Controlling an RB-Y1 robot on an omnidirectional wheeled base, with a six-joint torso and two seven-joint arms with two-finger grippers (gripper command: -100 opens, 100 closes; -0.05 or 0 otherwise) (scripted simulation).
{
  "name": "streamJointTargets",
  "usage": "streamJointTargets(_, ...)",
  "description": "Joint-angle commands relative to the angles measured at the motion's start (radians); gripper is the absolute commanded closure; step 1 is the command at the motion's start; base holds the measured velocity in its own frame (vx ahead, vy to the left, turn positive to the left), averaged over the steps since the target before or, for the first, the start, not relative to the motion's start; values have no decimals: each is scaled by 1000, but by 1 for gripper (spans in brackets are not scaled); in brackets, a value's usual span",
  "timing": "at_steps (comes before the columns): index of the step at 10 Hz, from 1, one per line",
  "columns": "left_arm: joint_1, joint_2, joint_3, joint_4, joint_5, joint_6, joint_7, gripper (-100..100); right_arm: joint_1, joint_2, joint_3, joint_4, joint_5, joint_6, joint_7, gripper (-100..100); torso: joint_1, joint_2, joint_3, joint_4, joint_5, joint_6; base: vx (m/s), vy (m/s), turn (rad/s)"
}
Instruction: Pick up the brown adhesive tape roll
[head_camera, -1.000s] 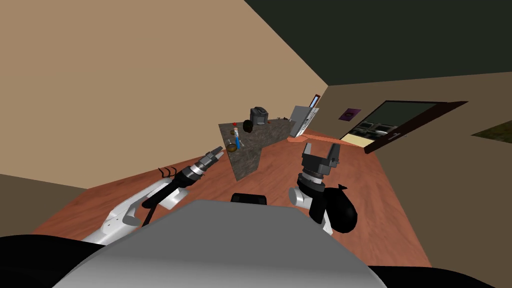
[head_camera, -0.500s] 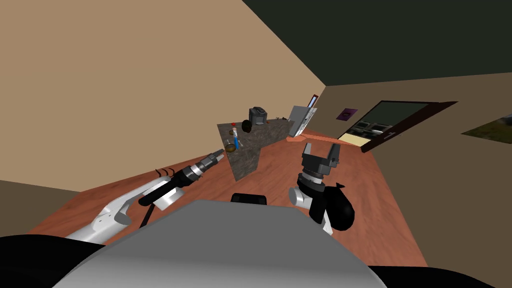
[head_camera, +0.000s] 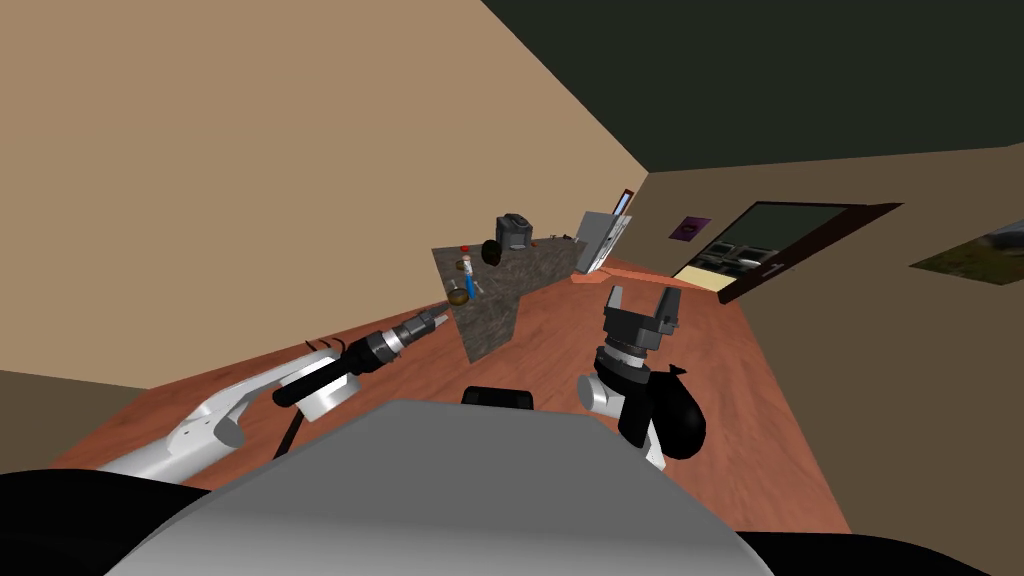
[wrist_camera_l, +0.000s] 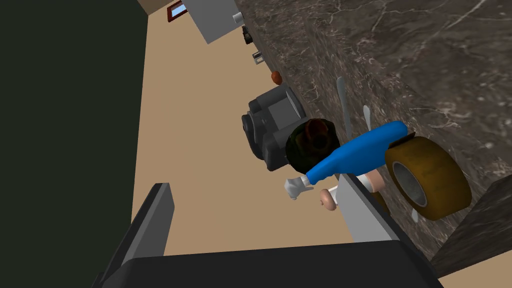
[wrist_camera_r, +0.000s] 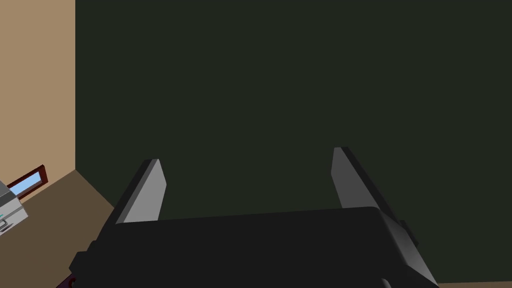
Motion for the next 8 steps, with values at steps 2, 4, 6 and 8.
streamJointTargets(2, -2, 67, -10, 10, 16, 10, 12, -100, 0, 0, 0, 0, 0, 0, 0, 0, 0, 0, 0, 0, 0, 0, 17, -14, -13)
streamJointTargets(4, -2, 134, -29, 15, 53, 38, 32, -100, 0, 0, 0, 0, 0, 0, 0, 0, 0, -1, 0, 0, 0, 0, 29, -18, -32)
streamJointTargets(6, -1, 187, -49, 22, 93, 66, 50, -100, 0, 0, 0, 0, 0, 0, 0, 0, 1, 0, 0, 0, 0, 0, 22, -21, -26)
streamJointTargets(8, -1, 229, -49, 22, 93, 66, 50, -100, 0, 0, 0, 0, 0, 0, 0, 0, 0, -1, -1, 0, 0, 0, 25, -17, -7)
